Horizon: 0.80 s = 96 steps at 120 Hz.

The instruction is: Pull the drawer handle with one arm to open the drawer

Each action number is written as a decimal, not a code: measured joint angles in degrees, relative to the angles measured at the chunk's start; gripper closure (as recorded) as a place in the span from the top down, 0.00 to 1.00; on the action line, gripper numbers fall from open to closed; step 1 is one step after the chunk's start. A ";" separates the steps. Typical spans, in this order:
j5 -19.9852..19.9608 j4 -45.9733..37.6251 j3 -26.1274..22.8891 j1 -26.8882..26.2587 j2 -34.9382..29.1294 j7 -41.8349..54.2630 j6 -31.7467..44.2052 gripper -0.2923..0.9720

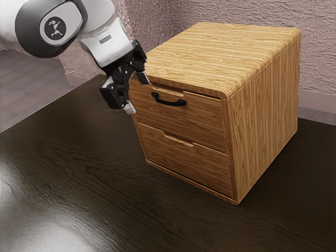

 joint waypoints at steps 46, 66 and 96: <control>-4.36 -6.00 1.93 4.64 -3.39 13.96 6.25 0.53; -4.56 -11.02 0.69 1.48 -7.60 17.99 11.20 0.50; -6.66 -13.40 0.91 1.72 -6.27 21.59 17.70 0.43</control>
